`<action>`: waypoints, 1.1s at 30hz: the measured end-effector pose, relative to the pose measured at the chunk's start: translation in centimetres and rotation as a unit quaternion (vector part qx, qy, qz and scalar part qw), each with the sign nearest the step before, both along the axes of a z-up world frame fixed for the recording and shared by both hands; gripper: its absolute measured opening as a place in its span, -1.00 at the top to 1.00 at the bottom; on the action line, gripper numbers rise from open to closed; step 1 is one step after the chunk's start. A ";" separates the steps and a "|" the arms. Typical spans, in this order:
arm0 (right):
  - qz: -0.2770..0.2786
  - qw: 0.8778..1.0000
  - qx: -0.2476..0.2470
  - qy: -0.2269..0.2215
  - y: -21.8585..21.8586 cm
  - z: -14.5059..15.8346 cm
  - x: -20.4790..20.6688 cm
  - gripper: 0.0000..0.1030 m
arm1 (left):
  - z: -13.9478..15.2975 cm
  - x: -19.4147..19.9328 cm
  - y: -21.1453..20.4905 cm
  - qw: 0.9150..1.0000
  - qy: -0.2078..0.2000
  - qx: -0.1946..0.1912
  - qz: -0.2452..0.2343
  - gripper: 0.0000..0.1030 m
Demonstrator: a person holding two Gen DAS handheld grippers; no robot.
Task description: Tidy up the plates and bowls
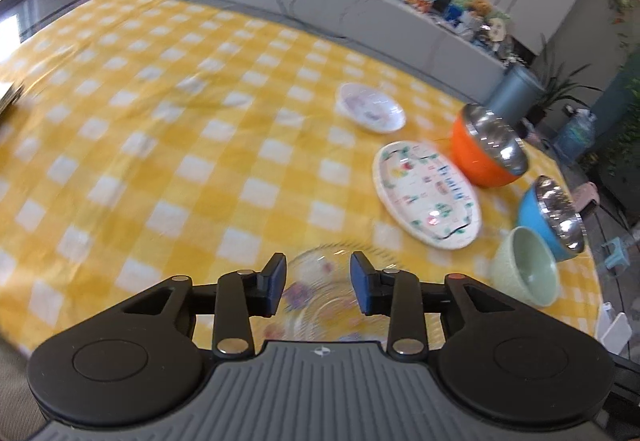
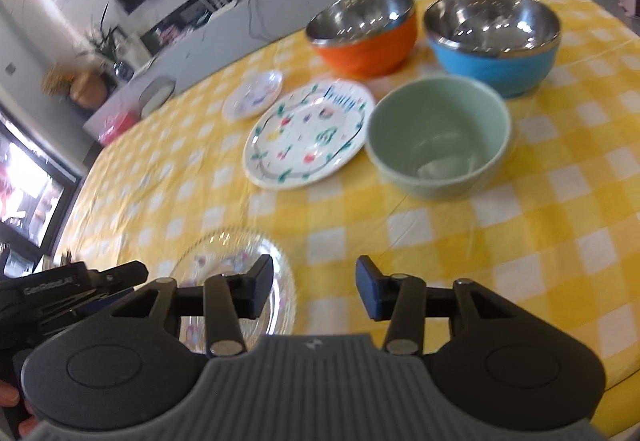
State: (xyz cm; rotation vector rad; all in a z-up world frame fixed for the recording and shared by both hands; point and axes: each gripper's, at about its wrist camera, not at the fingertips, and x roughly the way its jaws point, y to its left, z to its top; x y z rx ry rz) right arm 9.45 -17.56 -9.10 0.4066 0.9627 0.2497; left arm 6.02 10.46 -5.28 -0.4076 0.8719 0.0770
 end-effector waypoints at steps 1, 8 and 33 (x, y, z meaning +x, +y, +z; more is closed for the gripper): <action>-0.004 1.000 0.000 0.000 -0.2 0.1 0.3 0.11 | 0.3 0.3 -0.3 1.000 -0.004 -0.001 -0.007 0.20; -0.022 1.000 -0.002 -0.004 -0.4 0.6 2.2 -0.14 | 1.1 2.6 -2.1 0.999 -0.021 -0.006 -0.045 0.15; -0.042 0.999 0.020 0.013 -0.4 0.1 9.2 -0.17 | -1.6 9.5 -1.7 0.997 -0.012 -0.026 -0.073 -0.06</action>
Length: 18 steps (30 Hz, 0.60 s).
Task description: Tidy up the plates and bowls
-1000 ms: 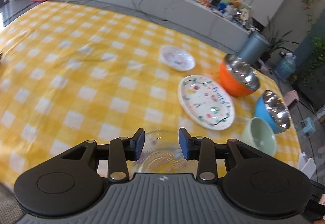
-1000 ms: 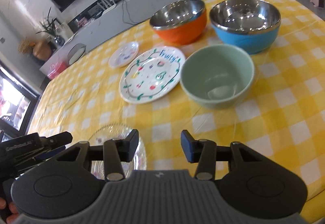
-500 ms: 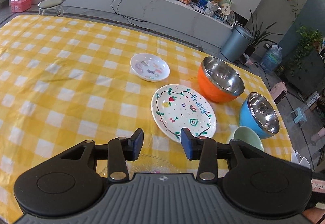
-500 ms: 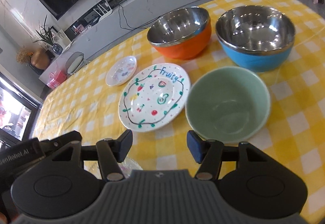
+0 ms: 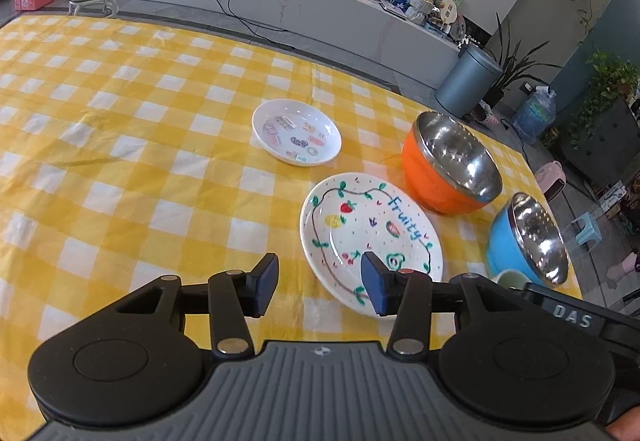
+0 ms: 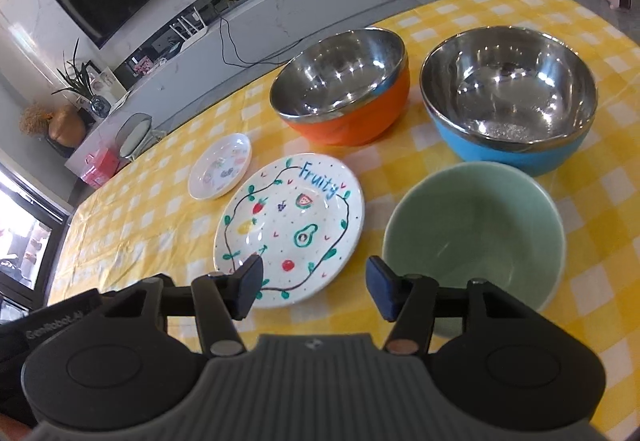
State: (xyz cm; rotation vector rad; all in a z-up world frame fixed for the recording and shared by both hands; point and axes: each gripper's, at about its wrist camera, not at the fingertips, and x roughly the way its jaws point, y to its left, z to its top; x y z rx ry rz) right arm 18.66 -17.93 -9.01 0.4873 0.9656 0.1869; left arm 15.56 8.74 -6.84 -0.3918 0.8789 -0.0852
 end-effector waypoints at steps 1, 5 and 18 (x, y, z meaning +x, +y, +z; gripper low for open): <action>-0.002 1.000 0.007 0.003 -0.2 0.1 0.3 -0.17 | 0.0 0.4 0.0 1.000 -0.001 -0.003 0.000 -0.07; -0.009 1.000 0.024 0.000 -0.9 0.6 1.7 -0.17 | -0.2 1.6 0.0 1.000 -0.007 -0.011 -0.002 -0.12; 0.032 0.998 -0.043 0.037 -0.5 -0.6 8.7 0.05 | -3.6 5.6 0.3 0.999 0.035 -0.018 -0.005 0.13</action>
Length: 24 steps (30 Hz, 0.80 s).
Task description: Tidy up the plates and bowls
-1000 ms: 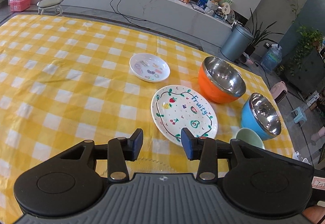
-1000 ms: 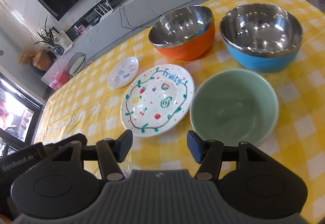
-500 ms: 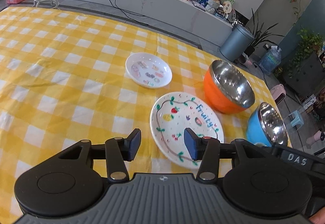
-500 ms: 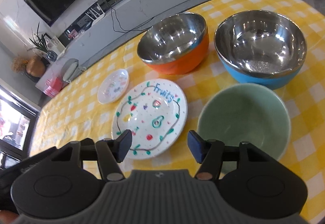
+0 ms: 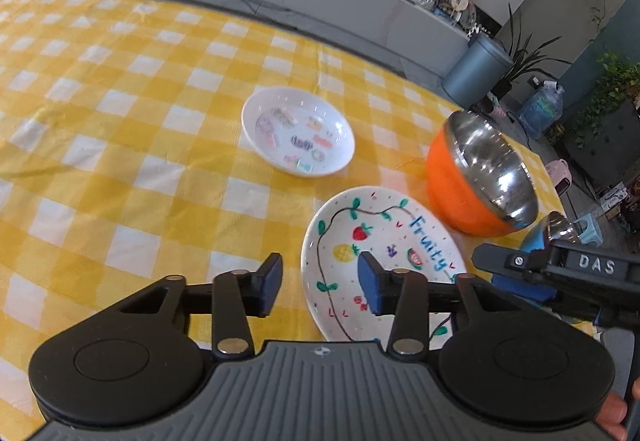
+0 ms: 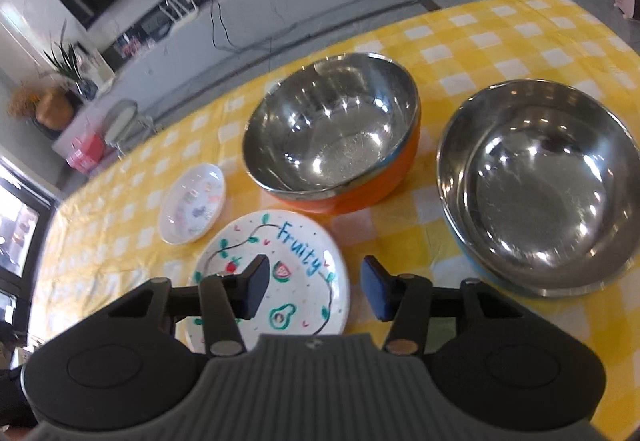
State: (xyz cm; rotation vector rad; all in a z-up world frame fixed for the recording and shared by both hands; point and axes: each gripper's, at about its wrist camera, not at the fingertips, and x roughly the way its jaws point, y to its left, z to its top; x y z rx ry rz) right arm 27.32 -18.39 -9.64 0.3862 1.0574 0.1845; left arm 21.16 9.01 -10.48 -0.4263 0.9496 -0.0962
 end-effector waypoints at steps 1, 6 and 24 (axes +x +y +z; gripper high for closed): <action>0.005 1.000 -0.004 0.010 0.1 -0.2 0.5 0.08 | -0.3 0.1 0.1 1.000 0.004 -0.006 0.000 0.17; 0.021 0.999 -0.012 0.038 0.1 -1.0 2.0 0.29 | -1.1 0.4 0.5 1.000 0.012 -0.024 -0.001 0.37; 0.046 0.996 0.003 0.077 3.1 -2.1 1.5 0.62 | -0.9 -0.4 3.6 0.999 0.019 0.000 0.037 0.75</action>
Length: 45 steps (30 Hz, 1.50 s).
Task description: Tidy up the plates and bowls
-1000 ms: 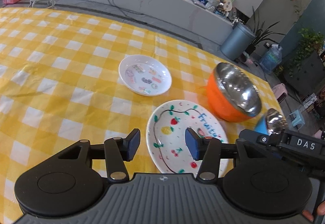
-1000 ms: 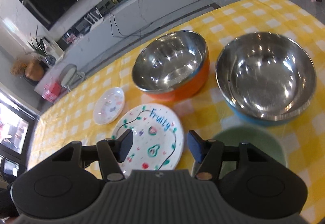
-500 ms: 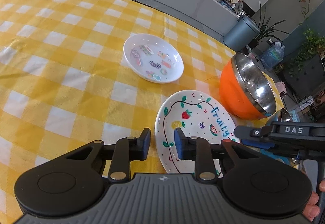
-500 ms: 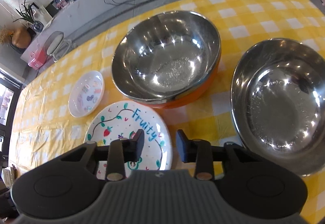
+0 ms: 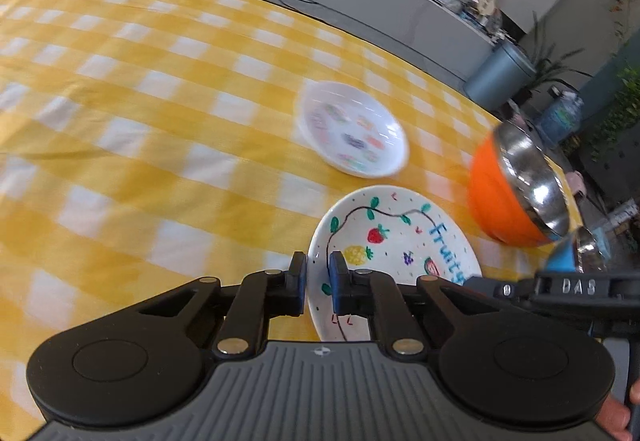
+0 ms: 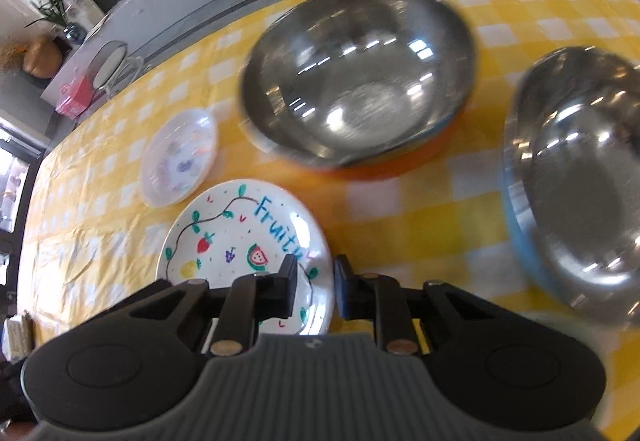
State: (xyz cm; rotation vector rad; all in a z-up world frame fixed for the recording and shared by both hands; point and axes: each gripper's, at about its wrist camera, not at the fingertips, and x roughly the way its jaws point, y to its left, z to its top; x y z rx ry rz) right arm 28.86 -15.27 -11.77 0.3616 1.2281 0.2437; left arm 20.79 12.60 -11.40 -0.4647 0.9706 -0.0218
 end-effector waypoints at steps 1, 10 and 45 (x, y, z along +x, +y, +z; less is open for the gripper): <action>0.002 1.000 0.007 0.004 0.5 -0.2 -0.3 0.62 | 0.1 -0.3 0.6 1.000 0.001 0.003 0.005 0.75; -0.011 0.998 0.065 -0.018 1.4 -0.9 -3.1 0.54 | -0.2 -1.7 2.7 1.000 -0.002 -0.015 0.021 0.70; -0.035 0.989 0.110 -0.097 0.5 1.1 -7.9 0.85 | 3.4 -4.6 3.1 0.996 -0.070 -0.022 0.051 0.74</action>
